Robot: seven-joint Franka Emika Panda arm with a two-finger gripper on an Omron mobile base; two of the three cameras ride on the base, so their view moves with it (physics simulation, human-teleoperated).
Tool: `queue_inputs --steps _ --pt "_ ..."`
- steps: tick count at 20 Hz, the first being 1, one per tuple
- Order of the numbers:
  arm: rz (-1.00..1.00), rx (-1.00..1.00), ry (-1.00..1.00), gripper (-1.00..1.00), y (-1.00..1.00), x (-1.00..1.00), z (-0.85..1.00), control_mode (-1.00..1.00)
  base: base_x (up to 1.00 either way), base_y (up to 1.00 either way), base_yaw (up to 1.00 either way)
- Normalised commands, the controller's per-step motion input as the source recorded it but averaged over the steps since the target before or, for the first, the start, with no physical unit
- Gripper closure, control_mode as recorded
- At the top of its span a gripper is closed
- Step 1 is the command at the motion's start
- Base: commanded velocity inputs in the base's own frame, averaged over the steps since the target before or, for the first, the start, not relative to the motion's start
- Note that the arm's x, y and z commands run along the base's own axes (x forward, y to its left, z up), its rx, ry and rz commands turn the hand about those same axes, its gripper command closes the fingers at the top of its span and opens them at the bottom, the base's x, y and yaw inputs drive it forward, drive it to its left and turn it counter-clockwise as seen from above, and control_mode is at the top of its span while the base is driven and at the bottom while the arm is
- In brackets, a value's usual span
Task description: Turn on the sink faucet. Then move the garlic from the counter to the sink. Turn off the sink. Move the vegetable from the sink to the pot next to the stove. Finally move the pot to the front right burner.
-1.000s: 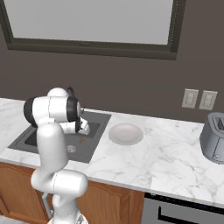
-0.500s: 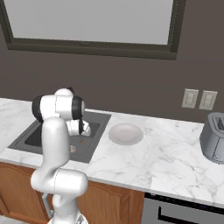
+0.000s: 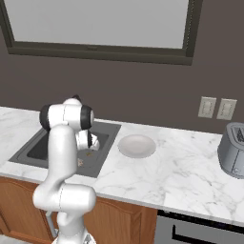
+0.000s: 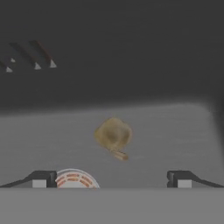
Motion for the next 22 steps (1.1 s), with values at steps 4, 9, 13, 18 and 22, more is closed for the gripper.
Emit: queue_inputs --steps 4,9,13,18,22 --pt "0.0 0.0 0.0 -1.0 0.02 0.1 -0.27 -1.0 0.0 0.0 0.0" --pt "0.0 0.0 0.0 -1.0 0.01 0.11 -0.26 -1.0 0.0 0.0 0.0" --pt "0.0 0.0 0.0 -1.0 0.0 0.18 -0.2 -1.0 0.0 0.0 0.0" --pt "0.0 0.0 0.0 -1.0 0.0 0.22 -0.14 -1.0 0.0 0.0 0.0" --pt "0.0 0.0 0.0 -1.0 0.0 0.16 -0.13 -1.0 0.0 0.0 0.0"
